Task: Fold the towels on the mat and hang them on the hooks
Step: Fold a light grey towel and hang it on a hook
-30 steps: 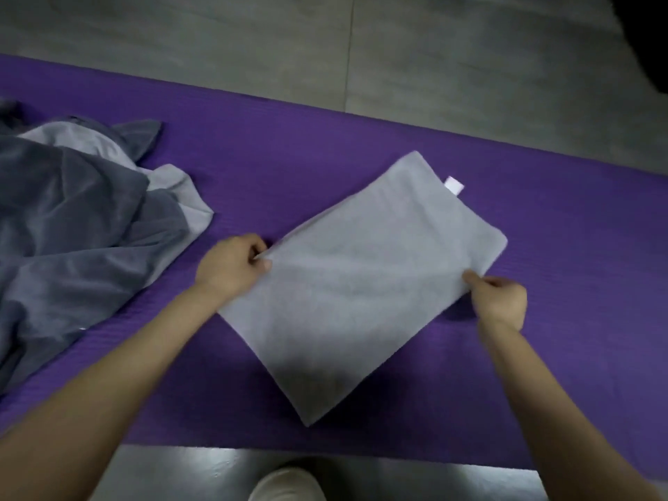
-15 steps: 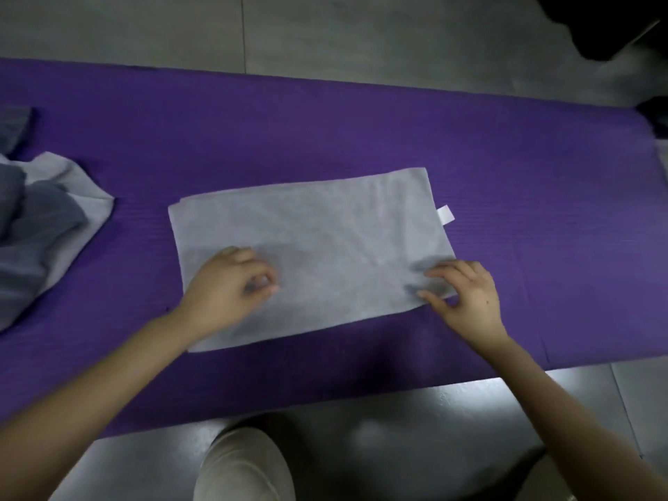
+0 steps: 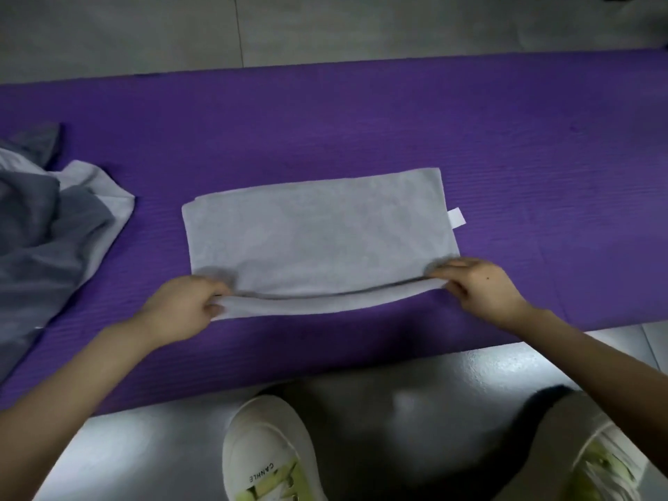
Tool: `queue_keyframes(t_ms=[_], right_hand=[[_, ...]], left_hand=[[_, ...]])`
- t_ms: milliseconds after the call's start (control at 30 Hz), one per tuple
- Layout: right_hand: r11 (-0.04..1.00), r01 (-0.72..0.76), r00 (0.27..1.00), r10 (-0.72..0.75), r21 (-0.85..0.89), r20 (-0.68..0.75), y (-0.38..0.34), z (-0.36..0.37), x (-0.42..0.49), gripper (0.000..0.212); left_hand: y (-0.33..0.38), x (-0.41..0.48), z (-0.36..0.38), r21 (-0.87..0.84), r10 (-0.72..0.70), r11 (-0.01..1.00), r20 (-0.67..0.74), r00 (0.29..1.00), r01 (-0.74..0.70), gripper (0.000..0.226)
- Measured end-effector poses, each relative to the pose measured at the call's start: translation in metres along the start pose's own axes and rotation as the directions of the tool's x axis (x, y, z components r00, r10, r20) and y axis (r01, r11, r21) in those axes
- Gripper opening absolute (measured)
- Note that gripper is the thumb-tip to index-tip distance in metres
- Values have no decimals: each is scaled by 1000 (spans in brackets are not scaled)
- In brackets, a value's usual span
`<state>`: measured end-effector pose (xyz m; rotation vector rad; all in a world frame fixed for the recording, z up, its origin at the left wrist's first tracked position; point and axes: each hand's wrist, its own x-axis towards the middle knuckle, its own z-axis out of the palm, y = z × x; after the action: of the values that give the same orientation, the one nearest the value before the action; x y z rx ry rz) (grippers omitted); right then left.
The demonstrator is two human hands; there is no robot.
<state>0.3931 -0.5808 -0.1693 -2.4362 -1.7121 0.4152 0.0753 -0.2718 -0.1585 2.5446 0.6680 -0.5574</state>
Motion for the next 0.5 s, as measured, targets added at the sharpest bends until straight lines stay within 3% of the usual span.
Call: queue_keyframes(t_ms=[67, 133, 233, 367, 500], right_hand=[[960, -209, 929, 134, 188, 346, -3, -18, 5, 22], [825, -410, 827, 156, 389, 540, 1, -35, 14, 20], [676, -442, 893, 268, 589, 363, 5, -51, 29, 14], [474, -382, 875, 461, 794, 146, 8, -60, 54, 11], [447, -398, 845, 518, 801, 131, 14, -54, 88, 12]], left_hand=[[-8, 2, -18, -107, -23, 993, 229, 973, 48, 16], [-15, 2, -35, -286, -6, 955, 259, 966, 83, 22], [-27, 6, -49, -498, -113, 862, 5, 994, 100, 13], [-33, 32, -57, -700, -300, 714, -278, 912, 22, 7], [-34, 67, -59, -599, -327, 800, -383, 864, 37, 3]])
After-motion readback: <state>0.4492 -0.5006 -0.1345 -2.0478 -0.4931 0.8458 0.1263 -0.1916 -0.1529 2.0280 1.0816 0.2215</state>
